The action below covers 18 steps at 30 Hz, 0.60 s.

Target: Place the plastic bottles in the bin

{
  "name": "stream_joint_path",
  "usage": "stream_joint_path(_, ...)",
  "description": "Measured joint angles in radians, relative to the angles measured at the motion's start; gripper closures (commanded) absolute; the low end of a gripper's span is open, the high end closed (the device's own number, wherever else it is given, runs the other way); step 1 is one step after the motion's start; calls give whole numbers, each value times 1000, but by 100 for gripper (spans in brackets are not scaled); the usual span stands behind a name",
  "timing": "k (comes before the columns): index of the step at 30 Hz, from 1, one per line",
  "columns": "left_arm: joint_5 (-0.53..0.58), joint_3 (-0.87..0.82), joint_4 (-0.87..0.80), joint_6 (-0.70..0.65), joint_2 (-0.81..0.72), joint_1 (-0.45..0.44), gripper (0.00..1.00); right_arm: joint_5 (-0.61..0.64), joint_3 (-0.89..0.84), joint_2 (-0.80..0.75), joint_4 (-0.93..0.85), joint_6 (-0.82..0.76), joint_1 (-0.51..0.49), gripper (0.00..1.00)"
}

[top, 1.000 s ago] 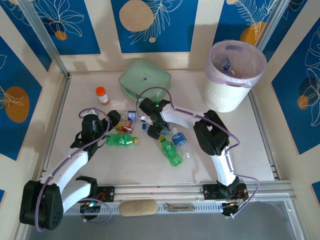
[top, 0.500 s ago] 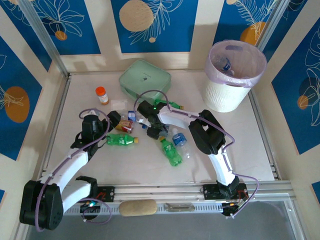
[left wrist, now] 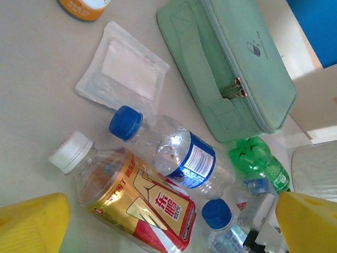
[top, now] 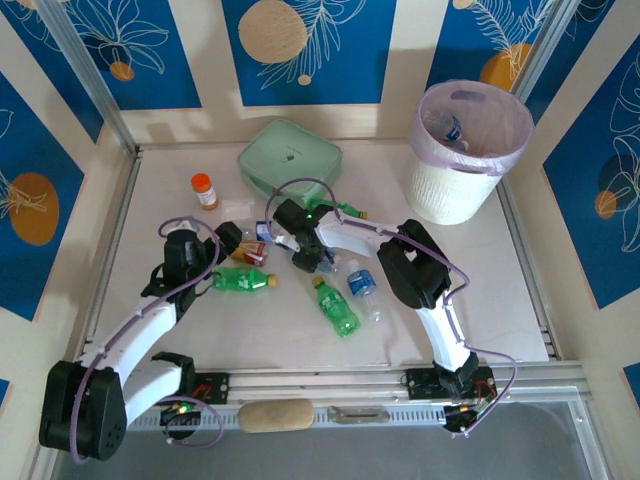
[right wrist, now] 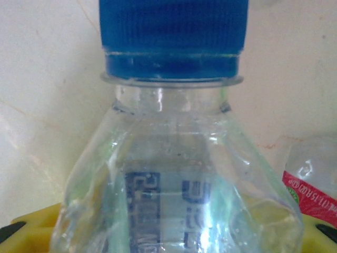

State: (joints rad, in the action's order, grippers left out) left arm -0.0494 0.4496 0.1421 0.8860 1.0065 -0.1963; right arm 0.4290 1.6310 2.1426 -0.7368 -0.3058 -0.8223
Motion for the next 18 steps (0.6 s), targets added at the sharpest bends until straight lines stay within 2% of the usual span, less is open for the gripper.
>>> stream_joint_path(11,-59,0,37,-32,-17,-5,0,-148,69,-156,49,90,63,56)
stream_joint_path(18,-73,20,37,-100,-10,-80,0,-224,120,-272,99,218,146,57)
